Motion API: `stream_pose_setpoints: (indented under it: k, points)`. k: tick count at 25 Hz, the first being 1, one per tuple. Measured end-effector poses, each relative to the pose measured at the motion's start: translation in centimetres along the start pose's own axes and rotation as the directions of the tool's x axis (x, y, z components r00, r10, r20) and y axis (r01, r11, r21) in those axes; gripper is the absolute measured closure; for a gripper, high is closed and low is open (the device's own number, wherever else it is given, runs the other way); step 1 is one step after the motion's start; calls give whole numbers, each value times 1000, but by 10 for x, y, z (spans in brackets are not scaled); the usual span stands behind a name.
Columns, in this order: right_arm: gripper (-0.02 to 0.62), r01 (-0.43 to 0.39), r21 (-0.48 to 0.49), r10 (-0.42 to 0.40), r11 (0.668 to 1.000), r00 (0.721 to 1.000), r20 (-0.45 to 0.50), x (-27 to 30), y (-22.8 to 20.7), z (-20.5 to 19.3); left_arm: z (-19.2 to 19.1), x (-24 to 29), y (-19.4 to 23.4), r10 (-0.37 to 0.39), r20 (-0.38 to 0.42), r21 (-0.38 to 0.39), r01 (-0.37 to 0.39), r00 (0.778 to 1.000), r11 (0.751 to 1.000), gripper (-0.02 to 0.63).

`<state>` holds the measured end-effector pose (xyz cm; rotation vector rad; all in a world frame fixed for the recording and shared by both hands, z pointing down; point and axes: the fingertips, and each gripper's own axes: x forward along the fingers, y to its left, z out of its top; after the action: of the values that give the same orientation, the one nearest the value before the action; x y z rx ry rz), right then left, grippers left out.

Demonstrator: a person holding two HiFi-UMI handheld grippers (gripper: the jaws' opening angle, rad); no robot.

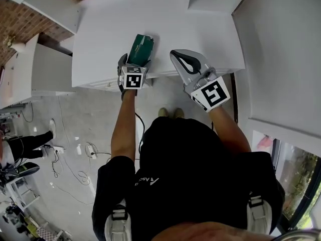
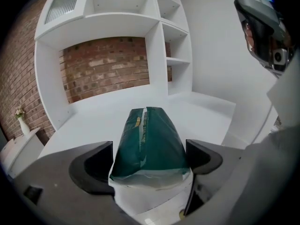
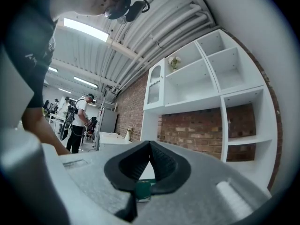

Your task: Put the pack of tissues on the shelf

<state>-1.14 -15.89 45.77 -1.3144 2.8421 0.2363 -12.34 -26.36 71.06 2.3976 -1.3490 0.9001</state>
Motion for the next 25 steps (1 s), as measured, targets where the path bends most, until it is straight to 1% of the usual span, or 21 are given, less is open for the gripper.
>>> stream_pose_setpoints:
  k: [4, 5, 7, 8, 11, 13, 16, 19, 22, 25]
  points:
    - [594, 14, 5, -14, 1000, 1000, -16, 4, -4, -6, -9, 9, -1, -20, -33, -7, 20, 999, 1000, 135]
    - [594, 16, 6, -16, 1000, 1000, -20, 4, -4, -7, -10, 9, 0, -15, -34, -8, 15, 999, 1000, 162]
    - [594, 18, 8, -17, 1000, 1000, -24, 5, -3, -9, -11, 6, 2, 1, -31, -7, -1, 1000, 1000, 252]
    - [594, 18, 9, -18, 1000, 1000, -26, 5, -3, -10, -10, 5, 2, 6, -27, -6, -6, 1000, 1000, 279]
    - [594, 22, 9, -22, 1000, 999, -28, 3, -3, -12, -6, 2, 1, 16, -9, -3, -16, 1000, 1000, 341]
    - [594, 27, 10, -27, 1000, 999, -28, 1, -4, -11, -3, -3, -1, 23, 7, -9, -23, 1000, 1000, 359]
    - [594, 38, 15, -38, 999, 999, -14, 2, -10, -8, 7, -16, 1, 37, 50, -28, -36, 998, 999, 364]
    - [594, 50, 18, -50, 999, 999, 5, 9, -17, -2, 31, -35, 7, 48, 116, -46, -43, 992, 998, 364]
    - [594, 56, 13, -56, 998, 998, 29, 17, -23, 7, 65, -63, 11, 59, 205, -53, -49, 977, 997, 364]
    - [594, 54, -5, -53, 999, 997, 58, 22, -29, 26, 100, -93, 11, 63, 282, -61, -48, 957, 997, 364]
